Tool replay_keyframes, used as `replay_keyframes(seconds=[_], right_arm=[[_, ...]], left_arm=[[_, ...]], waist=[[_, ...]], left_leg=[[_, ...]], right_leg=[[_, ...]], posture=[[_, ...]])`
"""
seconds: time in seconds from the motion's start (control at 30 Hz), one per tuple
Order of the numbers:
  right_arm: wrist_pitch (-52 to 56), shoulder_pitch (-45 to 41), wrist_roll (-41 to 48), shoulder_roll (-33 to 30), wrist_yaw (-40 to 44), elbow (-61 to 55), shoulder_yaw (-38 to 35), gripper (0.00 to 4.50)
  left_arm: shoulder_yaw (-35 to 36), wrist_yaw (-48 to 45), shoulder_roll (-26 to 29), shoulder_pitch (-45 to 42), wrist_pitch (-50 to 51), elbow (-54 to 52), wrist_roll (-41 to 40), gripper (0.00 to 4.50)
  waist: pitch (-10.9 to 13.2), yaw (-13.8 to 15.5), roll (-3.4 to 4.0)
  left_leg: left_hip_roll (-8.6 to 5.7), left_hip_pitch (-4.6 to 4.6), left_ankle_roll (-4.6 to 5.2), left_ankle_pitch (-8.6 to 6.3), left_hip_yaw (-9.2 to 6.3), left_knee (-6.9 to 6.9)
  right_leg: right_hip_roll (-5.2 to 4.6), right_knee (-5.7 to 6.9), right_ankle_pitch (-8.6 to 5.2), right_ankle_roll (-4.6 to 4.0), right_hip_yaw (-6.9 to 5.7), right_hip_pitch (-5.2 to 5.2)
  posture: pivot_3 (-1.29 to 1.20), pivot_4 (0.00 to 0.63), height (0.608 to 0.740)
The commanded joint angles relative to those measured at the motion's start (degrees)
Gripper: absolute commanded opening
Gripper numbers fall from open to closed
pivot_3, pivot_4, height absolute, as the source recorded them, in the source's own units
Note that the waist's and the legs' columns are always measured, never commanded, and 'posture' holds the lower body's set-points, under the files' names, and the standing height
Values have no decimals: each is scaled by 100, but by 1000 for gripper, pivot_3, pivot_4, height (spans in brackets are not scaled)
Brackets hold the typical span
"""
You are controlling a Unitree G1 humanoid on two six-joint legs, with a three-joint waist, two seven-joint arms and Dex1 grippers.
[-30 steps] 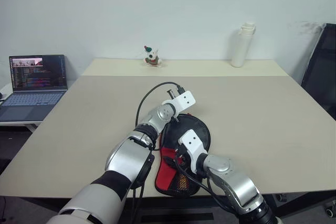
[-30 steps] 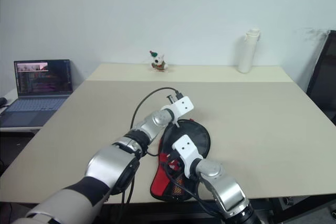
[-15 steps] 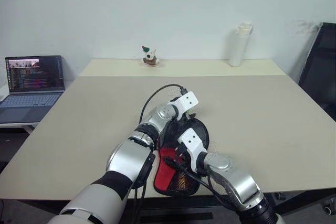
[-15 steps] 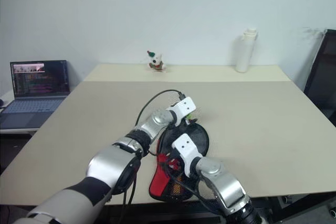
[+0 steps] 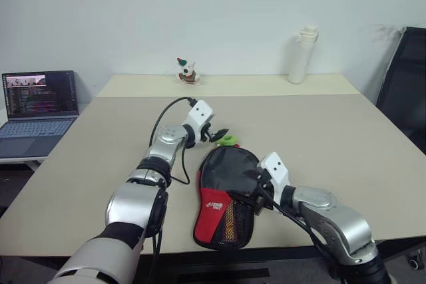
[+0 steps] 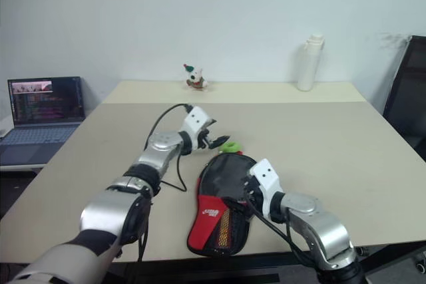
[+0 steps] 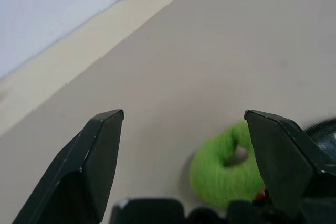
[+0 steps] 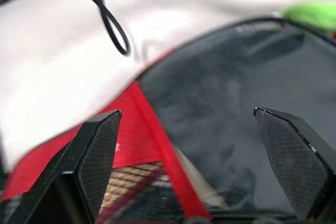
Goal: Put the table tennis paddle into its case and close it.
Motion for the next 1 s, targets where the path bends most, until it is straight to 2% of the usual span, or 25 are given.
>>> replay_keyframes(seconds=[0.03,0.17,0.33,0.43,0.63,0.87,1.0], right_arm=[[8,284,201,-426,207,-429,-169,4440],[-253,585,-13,-810,231,-381,194,4440],[-621,428,-601,-822,-157,180,575,4440],[-753,310,-821,-893,-222,405,634,4440],[-1003,257,-1002,-1284,-82,631,437,4440],[111,-266,840,-1359,733,193,-940,4440],[468,-812,1214,-1284,622,413,-1266,4440]], left_arm=[[374,-981,145,478,405,-1053,-846,4004],[358,-1631,216,1617,1753,-3083,-1593,4004],[287,-1463,314,2603,2952,-4955,-2029,4004],[257,-1325,368,2925,3334,-5577,-2160,4004],[103,-1171,402,3150,3633,-6055,-2242,4004],[-437,-1106,354,3103,3325,-5688,-1834,4004],[-631,-1077,284,3053,3136,-5447,-1719,4004]], waist=[[0,0,0],[0,-8,0],[0,-3,0],[0,1,0],[-1,43,0],[0,113,0],[0,113,0]], left_leg=[[1,-1,-1,0,1,0],[7,-1,-1,-1,-3,1],[7,5,-1,0,-11,5],[7,19,-1,0,-10,5],[2,21,-2,0,-12,7],[0,19,-1,0,-7,6],[5,21,0,0,-11,2]], right_leg=[[-2,-1,0,0,1,0],[-4,-2,0,-1,16,0],[2,7,0,-1,22,3],[0,10,0,-1,26,13],[-1,8,0,-1,24,19],[-2,4,0,-1,26,18],[9,5,0,-3,24,16]], posture=[[0,150,740],[0,150,740],[0,150,740],[0,150,740],[0,150,740],[0,150,740],[0,150,740]])
